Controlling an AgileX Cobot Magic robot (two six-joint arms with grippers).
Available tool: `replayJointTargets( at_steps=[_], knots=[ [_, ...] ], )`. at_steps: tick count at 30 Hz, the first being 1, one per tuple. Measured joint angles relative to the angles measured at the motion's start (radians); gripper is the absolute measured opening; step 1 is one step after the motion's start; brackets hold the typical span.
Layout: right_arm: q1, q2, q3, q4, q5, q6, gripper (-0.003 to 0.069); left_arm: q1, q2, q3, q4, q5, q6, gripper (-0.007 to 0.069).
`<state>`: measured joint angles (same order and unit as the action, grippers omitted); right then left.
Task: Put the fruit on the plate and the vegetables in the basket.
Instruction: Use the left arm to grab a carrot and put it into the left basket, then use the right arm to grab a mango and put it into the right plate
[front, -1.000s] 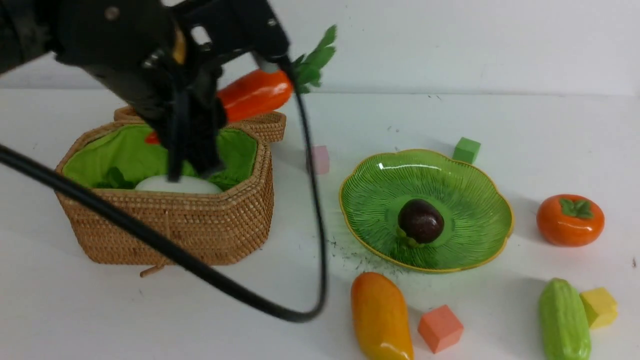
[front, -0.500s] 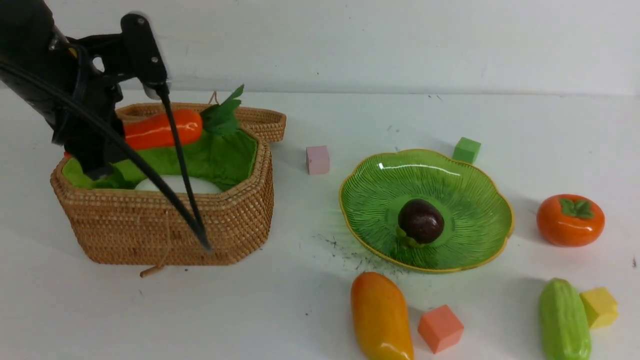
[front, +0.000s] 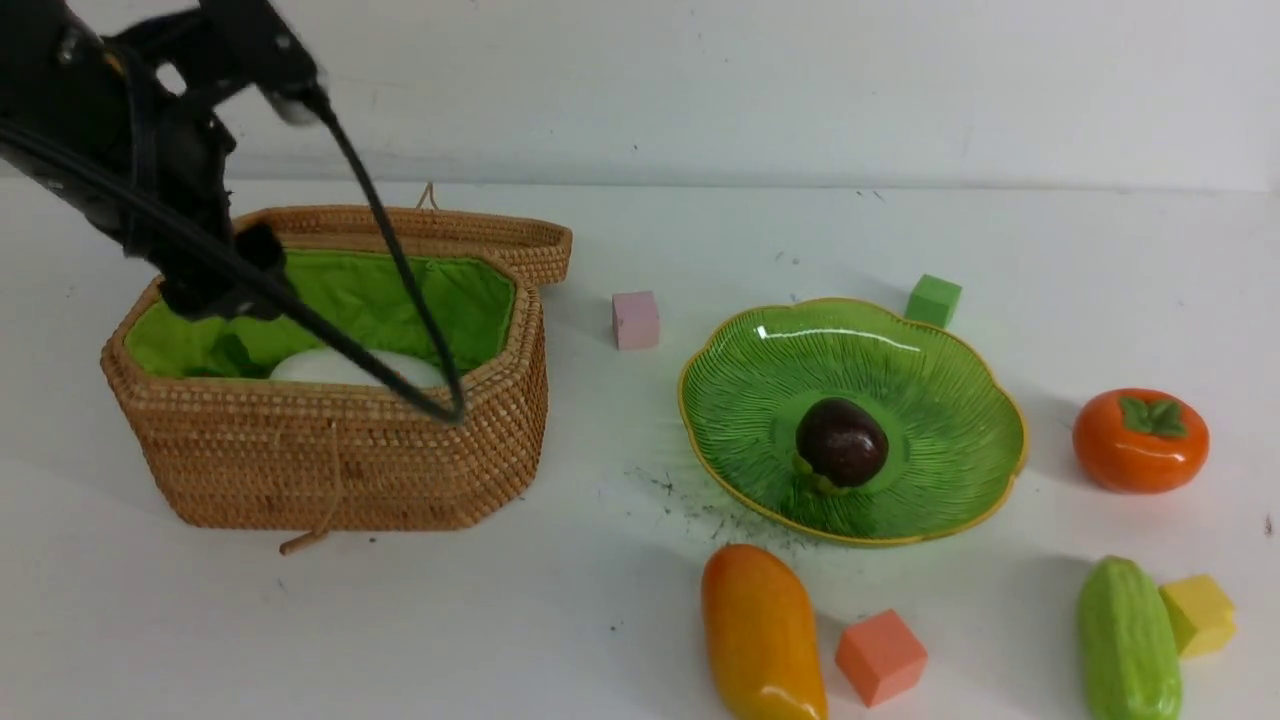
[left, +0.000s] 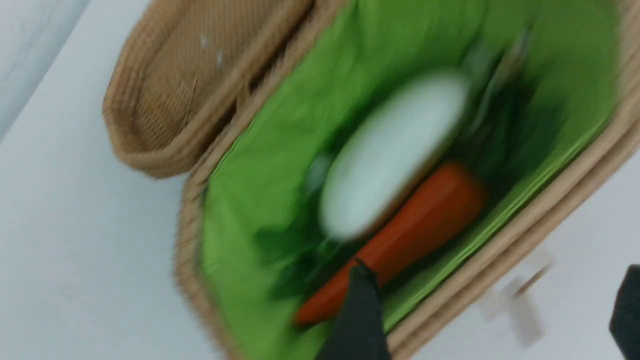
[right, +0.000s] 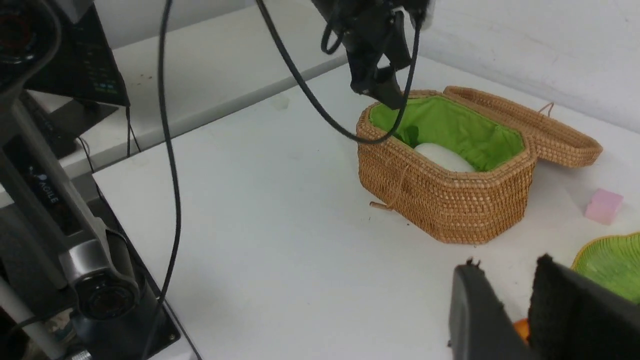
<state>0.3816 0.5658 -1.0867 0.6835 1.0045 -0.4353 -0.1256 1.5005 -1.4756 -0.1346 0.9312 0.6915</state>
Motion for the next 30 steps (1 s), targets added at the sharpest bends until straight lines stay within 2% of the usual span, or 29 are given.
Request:
replayJointTargets(
  at_steps=[3, 4, 6, 8, 9, 13, 19, 21, 23, 24, 27, 30],
  knots=[
    [0.001, 0.027, -0.001, -0.047, 0.032, 0.088, 0.0181, -0.001, -0.070, 0.000, -0.157, 0.005, -0.138, 0.0468],
    [0.001, 0.046, -0.001, -0.073, 0.051, 0.124, 0.0181, -0.001, -0.101, 0.000, -0.224, 0.018, -0.196, 0.0396],
    [0.001, 0.108, -0.001, -0.135, 0.104, 0.195, 0.0181, -0.001, -0.173, 0.000, -0.297, 0.079, -0.312, 0.0181],
    [0.001, 0.165, -0.001, -0.188, 0.144, 0.247, 0.0181, -0.001, -0.227, 0.003, -0.318, 0.136, -0.362, 0.0039],
    [0.001, 0.191, -0.001, -0.205, 0.161, 0.265, 0.0181, -0.001, -0.253, 0.011, -0.324, 0.156, -0.374, 0.0004],
    [0.001, 0.315, -0.001, -0.241, 0.177, 0.320, 0.0181, -0.001, -0.403, 0.111, -0.327, 0.181, -0.398, -0.0013],
    [0.004, 0.510, -0.001, -0.200, 0.167, 0.332, 0.0181, -0.001, -0.703, 0.391, -0.341, 0.120, -0.400, -0.0013],
    [0.045, 0.604, -0.001, -0.196, 0.142, 0.344, 0.0173, -0.001, -0.829, 0.530, -0.353, 0.092, -0.400, -0.0013],
    [0.088, 0.644, -0.003, -0.200, 0.120, 0.364, 0.0157, -0.001, -0.890, 0.585, -0.358, 0.065, -0.394, -0.0013],
    [0.142, 0.690, -0.012, -0.215, 0.093, 0.390, 0.0136, -0.001, -0.943, 0.637, -0.366, 0.030, -0.379, -0.0013],
    [0.262, 0.793, -0.055, -0.294, 0.035, 0.467, 0.0110, -0.001, -1.030, 0.704, -0.386, -0.029, -0.323, -0.0013],
    [0.311, 0.871, -0.101, -0.383, 0.015, 0.552, 0.0124, -0.001, -1.054, 0.711, -0.411, -0.053, -0.304, -0.0013]
  ],
)
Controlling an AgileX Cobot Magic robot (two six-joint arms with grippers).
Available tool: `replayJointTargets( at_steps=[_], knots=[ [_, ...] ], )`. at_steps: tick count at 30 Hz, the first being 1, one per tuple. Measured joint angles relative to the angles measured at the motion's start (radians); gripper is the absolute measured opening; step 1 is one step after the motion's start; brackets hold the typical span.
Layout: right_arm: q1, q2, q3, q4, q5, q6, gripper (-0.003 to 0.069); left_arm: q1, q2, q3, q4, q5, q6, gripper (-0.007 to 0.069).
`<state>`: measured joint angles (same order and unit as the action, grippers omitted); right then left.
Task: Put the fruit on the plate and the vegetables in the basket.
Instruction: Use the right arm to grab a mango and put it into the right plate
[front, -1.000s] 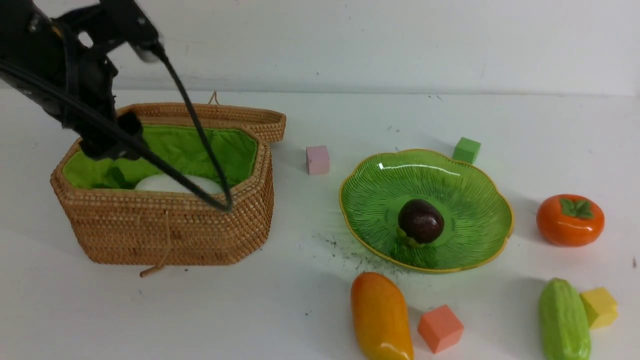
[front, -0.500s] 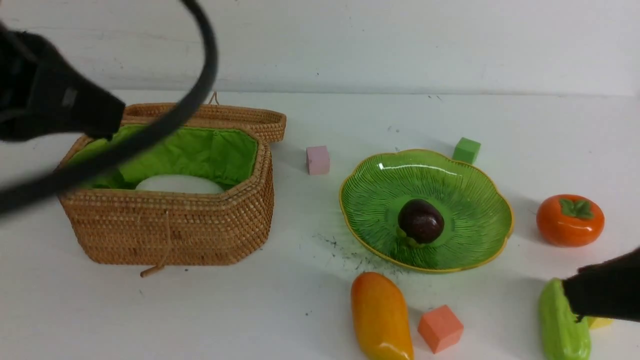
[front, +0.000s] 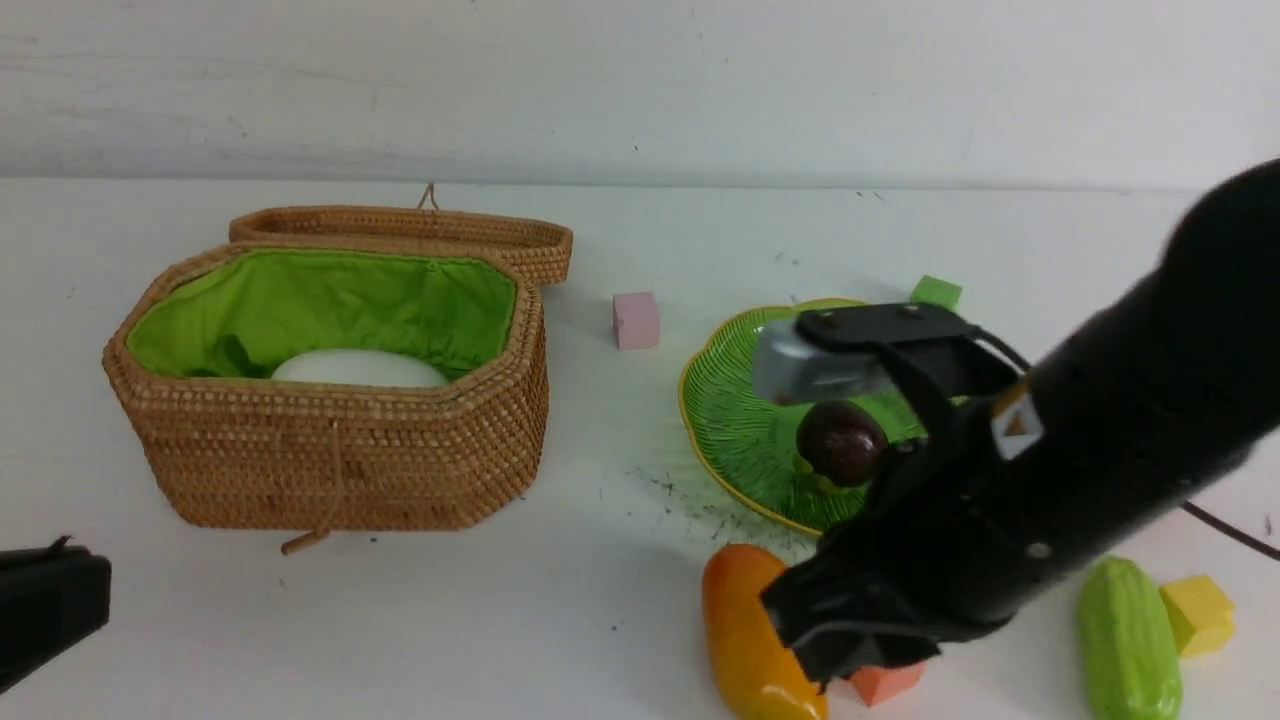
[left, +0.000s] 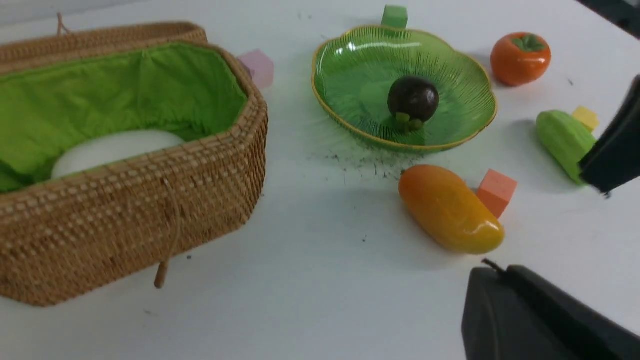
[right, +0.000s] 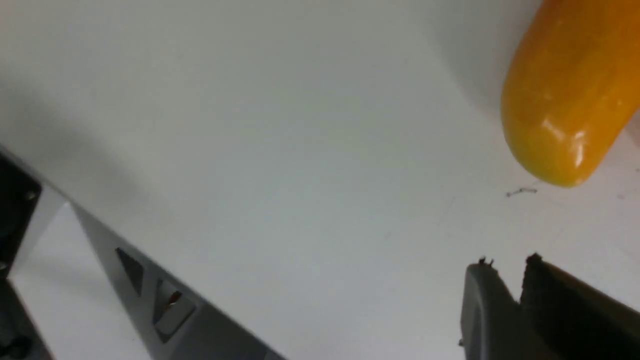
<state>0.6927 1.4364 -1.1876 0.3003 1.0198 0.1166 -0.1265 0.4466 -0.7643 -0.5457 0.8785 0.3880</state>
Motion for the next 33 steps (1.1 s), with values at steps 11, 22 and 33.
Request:
replayJointTargets(
  at_steps=[11, 22, 33],
  knots=[
    [-0.016, 0.273, -0.032, -0.138, -0.073, 0.119, 0.0615, 0.000, -0.002, 0.005, -0.071, -0.022, 0.006, -0.0013],
    [-0.015, 0.380, -0.040, -0.168, -0.213, 0.167, 0.0663, 0.000, -0.002, 0.005, -0.074, -0.022, 0.006, -0.0013],
    [-0.015, 0.459, -0.040, -0.171, -0.235, 0.170, 0.0568, 0.000, -0.002, 0.005, -0.074, -0.022, 0.006, -0.0013]
  ],
)
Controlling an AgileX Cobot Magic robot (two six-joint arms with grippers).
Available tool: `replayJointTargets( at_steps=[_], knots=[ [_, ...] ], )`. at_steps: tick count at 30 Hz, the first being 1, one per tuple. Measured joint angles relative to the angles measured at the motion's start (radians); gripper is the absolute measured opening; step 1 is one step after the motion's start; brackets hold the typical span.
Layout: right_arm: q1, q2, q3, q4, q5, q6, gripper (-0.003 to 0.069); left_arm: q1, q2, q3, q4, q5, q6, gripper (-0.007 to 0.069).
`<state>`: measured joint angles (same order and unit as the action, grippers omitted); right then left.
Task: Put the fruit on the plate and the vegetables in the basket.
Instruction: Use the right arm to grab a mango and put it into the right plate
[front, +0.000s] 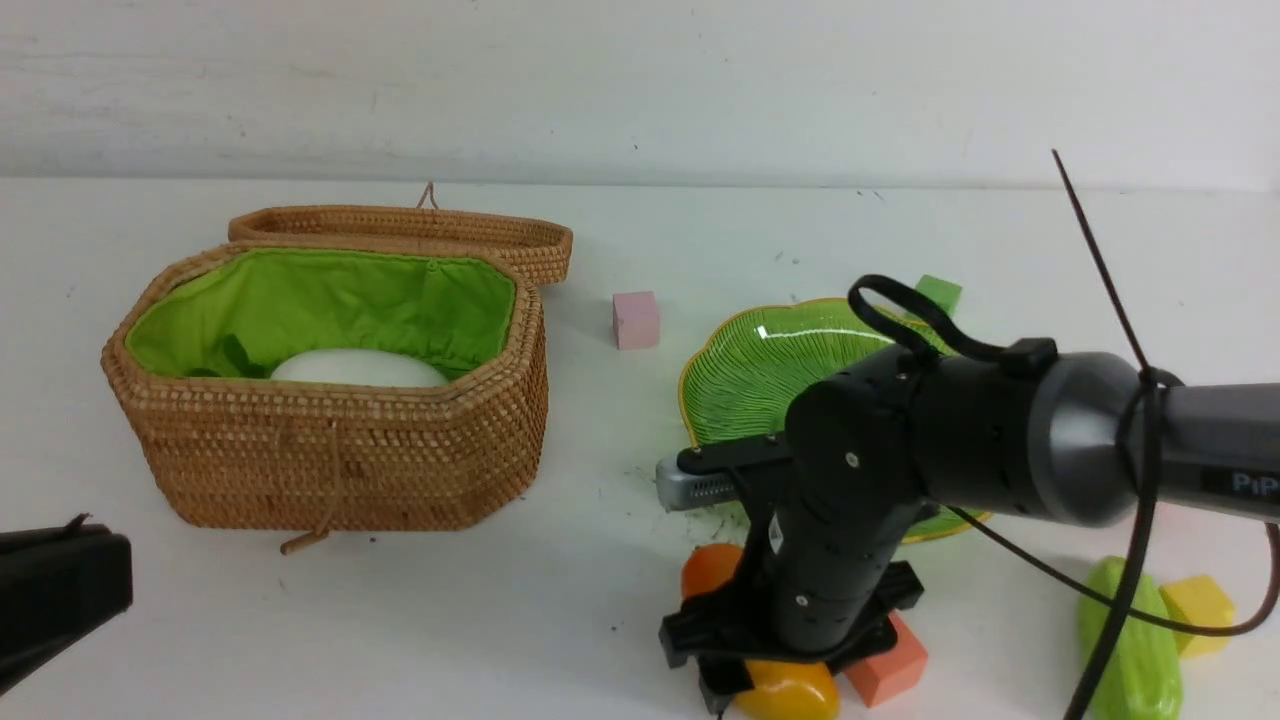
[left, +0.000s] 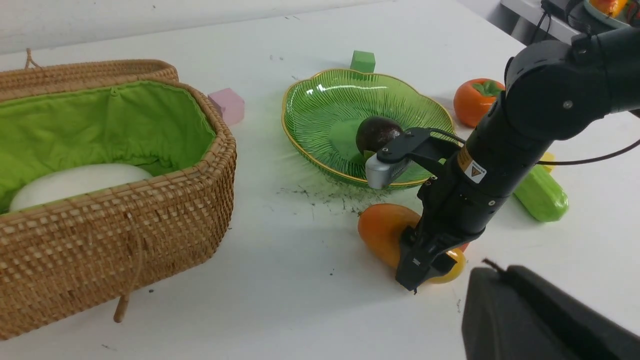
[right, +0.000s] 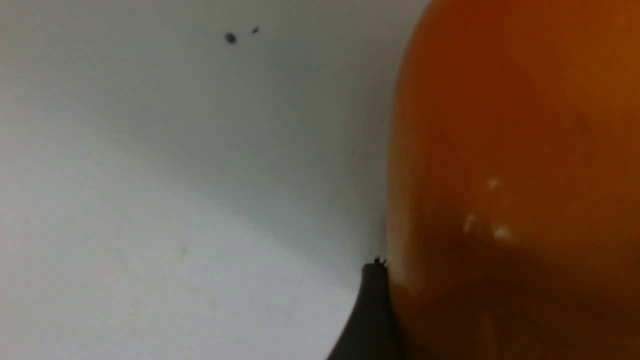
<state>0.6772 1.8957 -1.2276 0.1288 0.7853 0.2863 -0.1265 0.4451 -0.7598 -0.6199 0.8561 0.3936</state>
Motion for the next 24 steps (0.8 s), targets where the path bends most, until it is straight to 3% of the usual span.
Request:
replayJointTargets(
  at_steps=[11, 16, 24],
  knots=[
    [0.000, -0.018, 0.000, 0.106, 0.013, -0.148, 0.0566, 0.000, 0.000, 0.000, 0.000, 0.010, 0.002, -0.0013],
    [-0.017, -0.184, -0.021, 0.135, 0.015, -0.214, 0.0566, 0.000, 0.000, 0.000, -0.002, 0.011, 0.062, -0.0013],
    [-0.219, -0.288, -0.121, 0.019, -0.136, -0.206, 0.0566, 0.000, 0.001, 0.001, -0.143, -0.137, 0.253, -0.0013]
  ],
)
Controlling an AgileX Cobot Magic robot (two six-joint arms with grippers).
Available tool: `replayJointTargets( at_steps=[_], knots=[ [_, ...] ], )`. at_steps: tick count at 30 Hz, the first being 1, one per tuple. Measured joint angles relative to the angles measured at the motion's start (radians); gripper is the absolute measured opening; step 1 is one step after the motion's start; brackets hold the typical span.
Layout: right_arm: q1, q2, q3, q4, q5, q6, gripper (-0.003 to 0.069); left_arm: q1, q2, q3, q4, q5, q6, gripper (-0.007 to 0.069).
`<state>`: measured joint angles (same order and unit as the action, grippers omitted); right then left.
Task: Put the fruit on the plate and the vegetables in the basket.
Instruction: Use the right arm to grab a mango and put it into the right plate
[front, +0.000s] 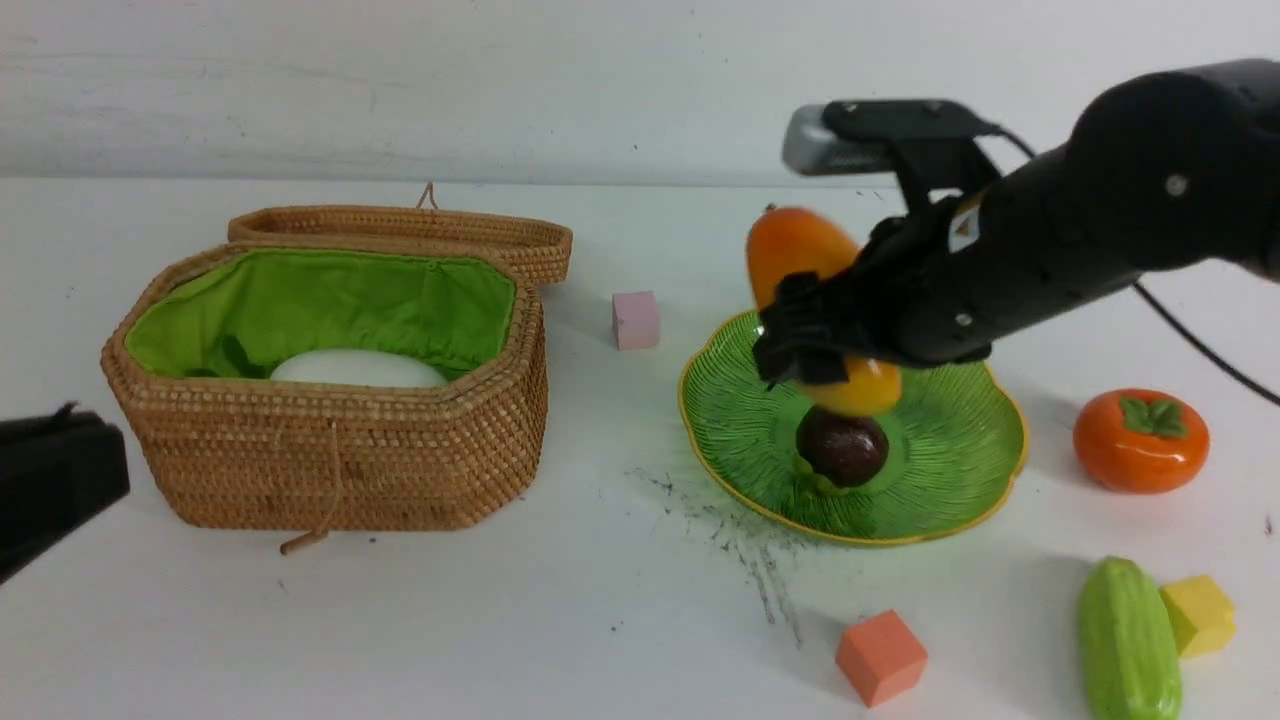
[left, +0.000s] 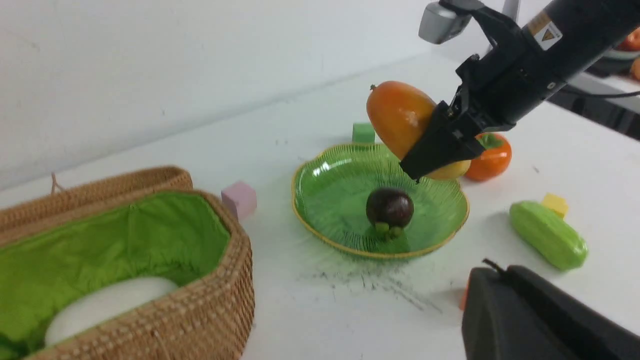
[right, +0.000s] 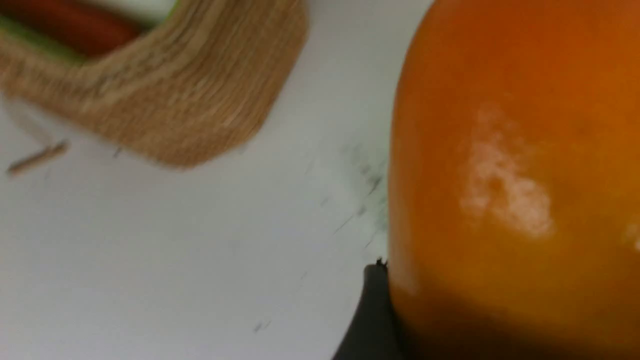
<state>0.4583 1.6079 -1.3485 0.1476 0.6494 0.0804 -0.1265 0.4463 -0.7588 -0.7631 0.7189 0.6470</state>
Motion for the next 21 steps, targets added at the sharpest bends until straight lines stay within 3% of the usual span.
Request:
replayJointTargets(
  at_steps=[3, 11, 18, 21],
  knots=[
    [-0.061, 0.068, -0.001, -0.001, -0.076, -0.009, 0.0566, 0.000, 0.017, 0.000, -0.051, -0.013, 0.040, -0.0013],
    [-0.072, 0.236, -0.001, 0.038, -0.189, -0.020, 0.0566, 0.000, 0.046, 0.000, -0.071, 0.009, 0.054, -0.0013],
    [-0.073, 0.275, -0.003, 0.048, -0.194, -0.023, 0.0677, 0.000, 0.047, 0.000, -0.071, 0.032, 0.056, -0.0013],
    [-0.074, 0.273, -0.018, 0.057, -0.144, -0.023, 0.0671, 0.000, 0.047, 0.000, -0.071, 0.037, 0.056, -0.0013]
  ],
)
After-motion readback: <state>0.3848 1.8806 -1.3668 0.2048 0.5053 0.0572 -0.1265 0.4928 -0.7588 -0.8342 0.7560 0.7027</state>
